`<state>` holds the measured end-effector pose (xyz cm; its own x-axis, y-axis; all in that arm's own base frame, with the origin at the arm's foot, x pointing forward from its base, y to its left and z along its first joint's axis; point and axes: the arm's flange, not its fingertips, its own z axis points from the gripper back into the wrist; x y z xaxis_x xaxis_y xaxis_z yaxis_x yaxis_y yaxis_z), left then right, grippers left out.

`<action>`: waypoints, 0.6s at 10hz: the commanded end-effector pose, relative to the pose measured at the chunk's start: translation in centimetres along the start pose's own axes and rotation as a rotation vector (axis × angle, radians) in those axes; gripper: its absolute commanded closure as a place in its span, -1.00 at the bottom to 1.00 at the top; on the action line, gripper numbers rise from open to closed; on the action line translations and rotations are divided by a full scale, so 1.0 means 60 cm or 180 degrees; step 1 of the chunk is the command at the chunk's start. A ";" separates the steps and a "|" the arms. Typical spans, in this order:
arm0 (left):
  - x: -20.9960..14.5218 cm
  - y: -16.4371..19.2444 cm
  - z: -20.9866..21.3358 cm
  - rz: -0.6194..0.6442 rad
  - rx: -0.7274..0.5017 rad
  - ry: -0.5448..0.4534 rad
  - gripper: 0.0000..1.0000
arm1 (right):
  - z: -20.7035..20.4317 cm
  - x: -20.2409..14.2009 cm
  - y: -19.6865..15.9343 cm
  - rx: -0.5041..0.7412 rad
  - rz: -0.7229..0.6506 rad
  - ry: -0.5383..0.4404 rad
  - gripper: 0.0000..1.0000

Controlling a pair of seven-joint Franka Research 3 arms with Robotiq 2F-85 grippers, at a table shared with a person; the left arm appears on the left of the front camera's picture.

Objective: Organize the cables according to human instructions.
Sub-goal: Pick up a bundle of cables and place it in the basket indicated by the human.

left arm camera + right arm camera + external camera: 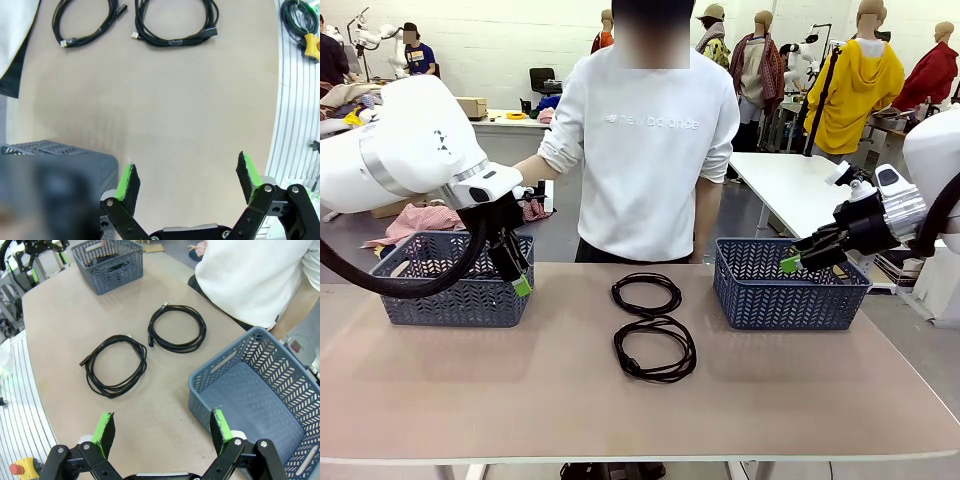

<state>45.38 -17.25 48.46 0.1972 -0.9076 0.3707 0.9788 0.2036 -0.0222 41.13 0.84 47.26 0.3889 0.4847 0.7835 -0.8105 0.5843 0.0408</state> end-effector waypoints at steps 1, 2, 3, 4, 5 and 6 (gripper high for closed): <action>-0.001 0.003 0.004 0.0007 -0.0008 -0.0002 -1.00 | -0.005 0.000 -0.005 0.0016 0.0055 -0.0113 -1.00; -0.001 0.003 0.004 0.0007 -0.0008 -0.0002 -1.00 | -0.005 0.000 -0.005 0.0016 0.0055 -0.0113 -1.00; -0.001 0.003 0.004 0.0007 -0.0008 -0.0002 -1.00 | -0.005 0.000 -0.005 0.0016 0.0055 -0.0113 -1.00; -0.001 0.003 0.004 0.0007 -0.0008 -0.0002 -1.00 | -0.005 0.000 -0.005 0.0016 0.0055 -0.0113 -1.00; -0.001 0.003 0.004 0.0007 -0.0008 -0.0002 -1.00 | -0.005 0.000 -0.005 0.0016 0.0055 -0.0113 -1.00; 0.000 0.000 0.000 0.0000 0.0000 0.0000 -1.00 | -0.005 0.000 -0.005 0.0016 0.0055 -0.0113 -1.00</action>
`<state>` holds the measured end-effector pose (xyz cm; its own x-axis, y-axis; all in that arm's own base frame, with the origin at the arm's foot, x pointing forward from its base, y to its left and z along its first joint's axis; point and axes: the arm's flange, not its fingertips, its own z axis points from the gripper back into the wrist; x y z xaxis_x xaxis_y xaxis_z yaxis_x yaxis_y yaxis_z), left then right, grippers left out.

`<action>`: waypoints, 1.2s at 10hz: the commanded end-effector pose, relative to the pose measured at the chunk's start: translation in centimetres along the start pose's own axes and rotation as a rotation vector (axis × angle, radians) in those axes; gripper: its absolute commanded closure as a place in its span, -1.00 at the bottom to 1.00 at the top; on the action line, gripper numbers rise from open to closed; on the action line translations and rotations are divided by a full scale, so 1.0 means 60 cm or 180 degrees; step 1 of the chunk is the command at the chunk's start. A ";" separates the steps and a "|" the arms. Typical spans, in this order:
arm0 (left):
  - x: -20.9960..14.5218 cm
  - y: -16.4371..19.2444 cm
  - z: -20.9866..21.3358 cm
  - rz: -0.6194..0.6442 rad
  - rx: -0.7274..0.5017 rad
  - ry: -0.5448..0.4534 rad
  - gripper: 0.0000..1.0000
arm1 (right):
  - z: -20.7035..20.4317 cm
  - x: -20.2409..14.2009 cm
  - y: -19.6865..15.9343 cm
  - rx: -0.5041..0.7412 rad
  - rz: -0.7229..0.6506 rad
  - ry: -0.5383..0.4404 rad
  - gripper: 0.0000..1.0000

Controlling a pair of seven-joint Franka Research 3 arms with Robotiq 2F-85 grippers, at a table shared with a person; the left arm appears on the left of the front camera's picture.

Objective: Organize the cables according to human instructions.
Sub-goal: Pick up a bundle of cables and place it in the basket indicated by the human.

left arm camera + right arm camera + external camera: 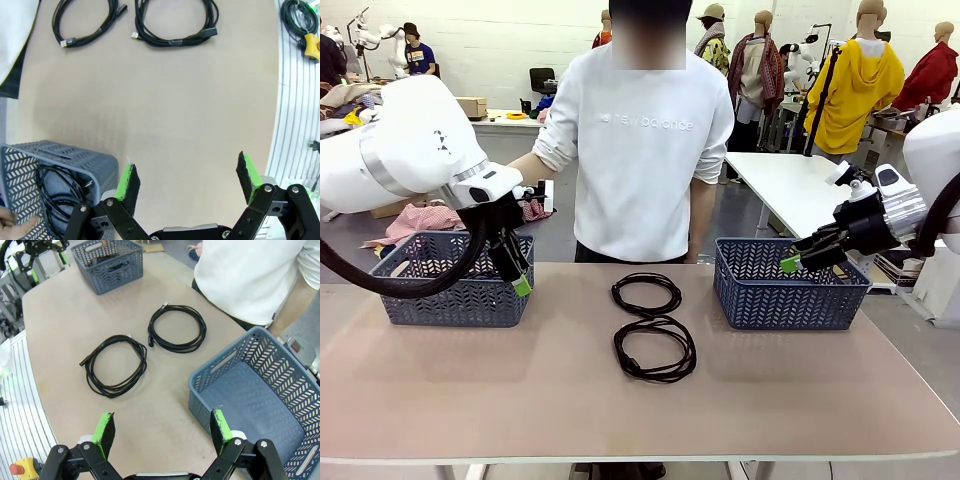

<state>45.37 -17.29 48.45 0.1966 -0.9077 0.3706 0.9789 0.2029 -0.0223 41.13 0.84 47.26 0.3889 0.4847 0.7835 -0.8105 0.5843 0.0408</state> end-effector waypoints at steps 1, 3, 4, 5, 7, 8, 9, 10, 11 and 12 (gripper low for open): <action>0.015 0.012 -0.002 -0.0234 0.0044 0.0134 -1.00 | -0.005 0.000 -0.005 0.0016 0.0055 -0.0113 -1.00; 0.058 0.012 -0.014 -0.0850 -0.0002 0.0232 -1.00 | -0.005 0.000 -0.005 0.0016 0.0055 -0.0113 -1.00; 0.088 0.002 -0.025 -0.1217 -0.0045 0.0307 -1.00 | -0.005 0.000 -0.005 0.0016 0.0055 -0.0113 -1.00; 0.112 -0.007 -0.032 -0.1490 -0.0062 0.0351 -1.00 | -0.005 0.000 -0.005 0.0016 0.0055 -0.0113 -1.00; 0.169 -0.043 -0.060 -0.2253 -0.0136 0.0466 -1.00 | -0.005 0.000 -0.005 0.0016 0.0055 -0.0113 -1.00; 0.191 -0.059 -0.079 -0.2541 -0.0189 0.0533 -1.00 | -0.005 0.000 -0.005 0.0016 0.0055 -0.0113 -1.00; 0.210 -0.074 -0.100 -0.2756 -0.0223 0.0616 -1.00 | -0.005 0.000 -0.005 0.0016 0.0055 -0.0113 -1.00; 0.226 -0.087 -0.121 -0.2895 -0.0245 0.0701 -1.00 | -0.005 0.000 -0.005 0.0016 0.0055 -0.0113 -1.00; 0.238 -0.096 -0.140 -0.3000 -0.0274 0.0789 -1.00 | -0.005 0.000 -0.005 0.0016 0.0055 -0.0113 -1.00; 0.245 -0.103 -0.160 -0.3073 -0.0277 0.0877 -1.00 | -0.005 0.000 -0.005 0.0016 0.0055 -0.0113 -1.00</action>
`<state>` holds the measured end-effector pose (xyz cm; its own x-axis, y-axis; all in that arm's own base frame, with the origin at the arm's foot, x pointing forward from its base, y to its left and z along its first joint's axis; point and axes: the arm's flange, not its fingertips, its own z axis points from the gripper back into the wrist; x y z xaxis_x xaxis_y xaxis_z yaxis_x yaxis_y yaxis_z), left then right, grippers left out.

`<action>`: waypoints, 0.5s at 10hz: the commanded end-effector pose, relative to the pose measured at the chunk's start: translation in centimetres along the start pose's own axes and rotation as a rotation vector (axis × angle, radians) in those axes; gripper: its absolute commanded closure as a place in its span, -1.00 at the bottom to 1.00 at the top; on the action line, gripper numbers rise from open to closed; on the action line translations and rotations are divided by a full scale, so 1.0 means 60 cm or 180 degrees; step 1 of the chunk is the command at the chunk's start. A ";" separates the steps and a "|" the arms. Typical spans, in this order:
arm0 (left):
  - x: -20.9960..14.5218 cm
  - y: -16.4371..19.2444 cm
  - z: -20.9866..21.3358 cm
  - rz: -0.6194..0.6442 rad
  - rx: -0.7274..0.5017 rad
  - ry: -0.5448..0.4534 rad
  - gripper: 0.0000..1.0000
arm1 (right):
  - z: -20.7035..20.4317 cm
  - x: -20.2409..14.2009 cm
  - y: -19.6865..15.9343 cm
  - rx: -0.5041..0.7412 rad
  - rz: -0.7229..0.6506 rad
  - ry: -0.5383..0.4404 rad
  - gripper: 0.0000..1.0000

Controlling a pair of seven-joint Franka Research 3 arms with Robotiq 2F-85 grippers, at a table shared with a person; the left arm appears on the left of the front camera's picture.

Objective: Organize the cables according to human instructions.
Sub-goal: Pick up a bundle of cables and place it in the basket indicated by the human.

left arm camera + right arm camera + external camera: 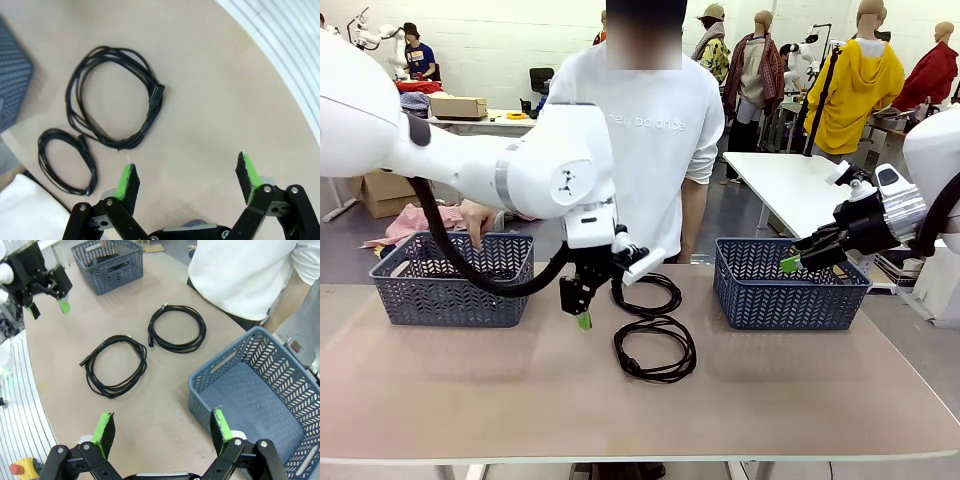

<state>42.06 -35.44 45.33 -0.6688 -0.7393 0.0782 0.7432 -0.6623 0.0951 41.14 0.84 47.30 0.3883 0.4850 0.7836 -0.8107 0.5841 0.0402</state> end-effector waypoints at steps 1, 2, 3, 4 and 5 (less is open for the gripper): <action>0.001 0.012 -0.016 -0.0116 0.0017 0.0140 -1.00 | -0.006 -0.001 -0.005 0.0016 0.0053 -0.0112 -1.00; 0.007 0.014 -0.024 -0.0095 0.0045 0.0111 -1.00 | -0.006 -0.001 -0.005 0.0016 0.0053 -0.0112 -1.00; 0.004 0.014 -0.025 0.0115 0.0065 0.0071 -1.00 | -0.006 -0.001 -0.005 0.0016 0.0053 -0.0112 -1.00; 0.009 0.010 -0.026 -0.0109 -0.0015 0.0067 -1.00 | -0.006 -0.001 -0.005 0.0016 0.0053 -0.0112 -1.00; 0.009 0.010 -0.026 -0.0109 -0.0015 0.0067 -1.00 | -0.006 -0.001 -0.005 0.0016 0.0053 -0.0112 -1.00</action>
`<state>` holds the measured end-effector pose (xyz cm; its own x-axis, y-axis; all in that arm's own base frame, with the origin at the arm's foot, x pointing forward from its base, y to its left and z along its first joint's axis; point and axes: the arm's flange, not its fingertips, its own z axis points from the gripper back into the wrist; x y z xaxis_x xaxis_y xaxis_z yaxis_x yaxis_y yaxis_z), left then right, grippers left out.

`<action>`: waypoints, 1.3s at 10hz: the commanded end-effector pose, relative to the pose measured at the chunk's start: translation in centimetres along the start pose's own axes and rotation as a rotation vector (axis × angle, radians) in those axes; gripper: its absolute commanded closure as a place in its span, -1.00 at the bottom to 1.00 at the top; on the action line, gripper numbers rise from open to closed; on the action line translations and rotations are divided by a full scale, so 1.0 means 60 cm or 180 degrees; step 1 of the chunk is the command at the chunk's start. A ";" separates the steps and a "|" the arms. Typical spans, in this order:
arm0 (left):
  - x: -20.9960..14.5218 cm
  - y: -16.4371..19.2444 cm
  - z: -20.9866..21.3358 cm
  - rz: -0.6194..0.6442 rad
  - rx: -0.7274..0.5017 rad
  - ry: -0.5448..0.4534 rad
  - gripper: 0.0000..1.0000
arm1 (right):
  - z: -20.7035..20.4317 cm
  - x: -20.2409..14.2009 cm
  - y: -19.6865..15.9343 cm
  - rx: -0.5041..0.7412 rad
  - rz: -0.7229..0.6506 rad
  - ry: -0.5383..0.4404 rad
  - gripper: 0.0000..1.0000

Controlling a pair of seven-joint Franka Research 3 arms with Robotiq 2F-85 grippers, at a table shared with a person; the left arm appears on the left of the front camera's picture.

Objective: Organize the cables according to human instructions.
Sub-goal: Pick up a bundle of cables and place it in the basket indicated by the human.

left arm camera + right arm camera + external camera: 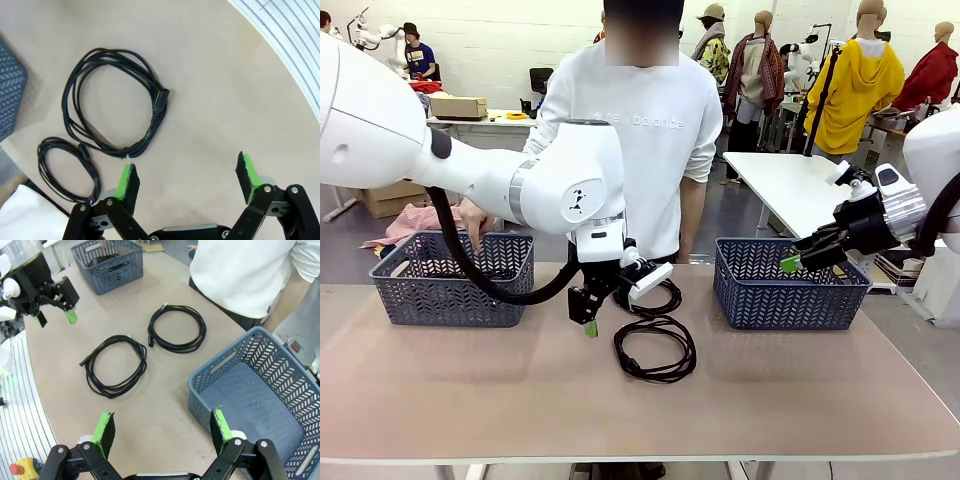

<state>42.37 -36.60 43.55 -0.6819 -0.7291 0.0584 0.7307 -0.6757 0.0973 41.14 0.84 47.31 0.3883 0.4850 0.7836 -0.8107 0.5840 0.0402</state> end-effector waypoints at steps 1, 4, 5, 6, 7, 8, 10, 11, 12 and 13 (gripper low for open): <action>0.000 -0.004 0.006 -0.0051 -0.0017 0.0009 -1.00 | -0.006 -0.001 -0.005 0.0016 0.0053 -0.0112 -1.00; 0.000 -0.004 0.006 -0.0051 -0.0017 0.0009 -1.00 | -0.006 -0.001 -0.005 0.0016 0.0053 -0.0112 -1.00; 0.000 -0.004 0.006 -0.0051 -0.0017 0.0009 -1.00 | -0.006 -0.001 -0.005 0.0016 0.0053 -0.0112 -1.00; 0.002 0.000 0.000 -0.0011 -0.0002 -0.0001 -1.00 | -0.006 -0.001 -0.005 0.0016 0.0053 -0.0112 -1.00; -0.004 0.010 -0.010 -0.0216 -0.0026 0.0041 -1.00 | -0.006 -0.001 -0.005 0.0016 0.0053 -0.0112 -1.00; -0.011 0.021 -0.023 -0.0403 -0.0064 0.0044 -1.00 | -0.006 -0.001 -0.005 0.0016 0.0053 -0.0112 -1.00; -0.016 0.040 -0.044 -0.0650 -0.0087 0.0106 -1.00 | -0.006 -0.001 -0.005 0.0016 0.0053 -0.0112 -1.00; -0.014 0.052 -0.057 -0.0731 -0.0104 0.0188 -1.00 | -0.006 -0.001 -0.005 0.0016 0.0053 -0.0112 -1.00; -0.010 0.066 -0.074 -0.0802 -0.0132 0.0250 -1.00 | -0.006 -0.001 -0.005 0.0016 0.0053 -0.0112 -1.00; -0.007 0.076 -0.086 -0.0841 -0.0125 0.0265 -1.00 | -0.006 -0.001 -0.005 0.0016 0.0053 -0.0112 -1.00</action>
<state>45.63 -39.32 38.94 -0.8328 -0.5531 -0.0231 0.5515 -0.8326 0.0505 41.14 0.84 47.32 0.3882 0.4850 0.7836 -0.8109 0.5839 0.0403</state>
